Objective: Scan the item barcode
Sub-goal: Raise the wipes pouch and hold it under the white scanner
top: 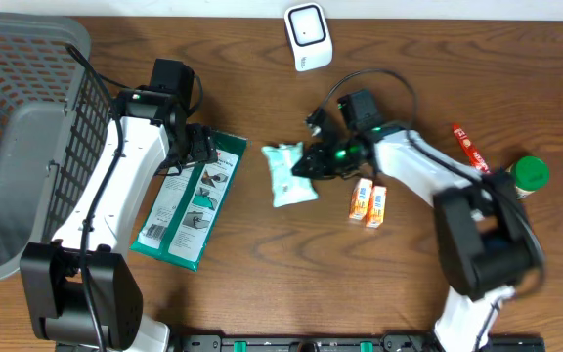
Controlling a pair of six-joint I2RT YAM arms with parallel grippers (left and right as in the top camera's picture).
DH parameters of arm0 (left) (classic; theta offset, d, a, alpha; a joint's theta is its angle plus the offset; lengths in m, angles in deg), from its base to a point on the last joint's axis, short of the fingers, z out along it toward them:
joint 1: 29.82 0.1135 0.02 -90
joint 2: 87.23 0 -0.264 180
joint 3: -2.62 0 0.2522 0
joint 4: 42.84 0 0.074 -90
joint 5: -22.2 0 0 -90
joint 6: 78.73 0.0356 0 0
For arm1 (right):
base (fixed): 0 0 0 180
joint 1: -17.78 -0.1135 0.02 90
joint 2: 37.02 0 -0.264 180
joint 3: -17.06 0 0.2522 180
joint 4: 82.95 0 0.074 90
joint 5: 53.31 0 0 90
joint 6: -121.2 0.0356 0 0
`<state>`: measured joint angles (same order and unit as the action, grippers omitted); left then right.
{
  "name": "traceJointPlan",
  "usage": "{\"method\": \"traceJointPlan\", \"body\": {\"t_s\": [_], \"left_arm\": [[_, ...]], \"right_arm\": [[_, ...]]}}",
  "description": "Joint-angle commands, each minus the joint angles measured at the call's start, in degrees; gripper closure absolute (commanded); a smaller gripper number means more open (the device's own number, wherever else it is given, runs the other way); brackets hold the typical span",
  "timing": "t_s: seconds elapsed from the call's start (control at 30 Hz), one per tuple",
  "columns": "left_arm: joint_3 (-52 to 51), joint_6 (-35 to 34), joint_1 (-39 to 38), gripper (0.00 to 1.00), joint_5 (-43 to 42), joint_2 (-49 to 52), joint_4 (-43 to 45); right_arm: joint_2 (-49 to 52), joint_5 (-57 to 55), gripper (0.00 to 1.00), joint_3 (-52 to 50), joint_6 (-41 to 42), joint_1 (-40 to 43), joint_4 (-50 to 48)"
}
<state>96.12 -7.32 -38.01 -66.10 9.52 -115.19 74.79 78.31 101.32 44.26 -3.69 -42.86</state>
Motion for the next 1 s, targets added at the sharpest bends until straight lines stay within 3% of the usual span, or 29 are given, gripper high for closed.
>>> {"method": "traceJointPlan", "body": {"t_s": [0.0,0.3,0.43,0.77,0.97], "left_arm": [[0.8,0.1,0.1,0.13,0.5,-0.2,-0.3],[0.8,0.1,0.1,0.13,0.5,-0.2,-0.3],[0.8,0.1,0.1,0.13,0.5,-0.2,-0.3],[0.8,0.1,0.1,0.13,0.5,-0.2,-0.3],[0.8,0.1,0.1,0.13,0.5,-0.2,-0.3]], "right_arm": [[-12.1,-16.0,0.99,0.7,-8.3,-0.3,2.2],[-29.8,-29.3,0.99,1.2,-19.8,-0.4,6.4],[-33.2,-32.1,0.99,8.5,-24.9,-0.7,17.6],[-24.4,-52.5,0.99,43.6,-28.5,-2.7,40.9],[-17.0,-61.0,0.99,51.1,-34.0,-7.2,41.4]]}}
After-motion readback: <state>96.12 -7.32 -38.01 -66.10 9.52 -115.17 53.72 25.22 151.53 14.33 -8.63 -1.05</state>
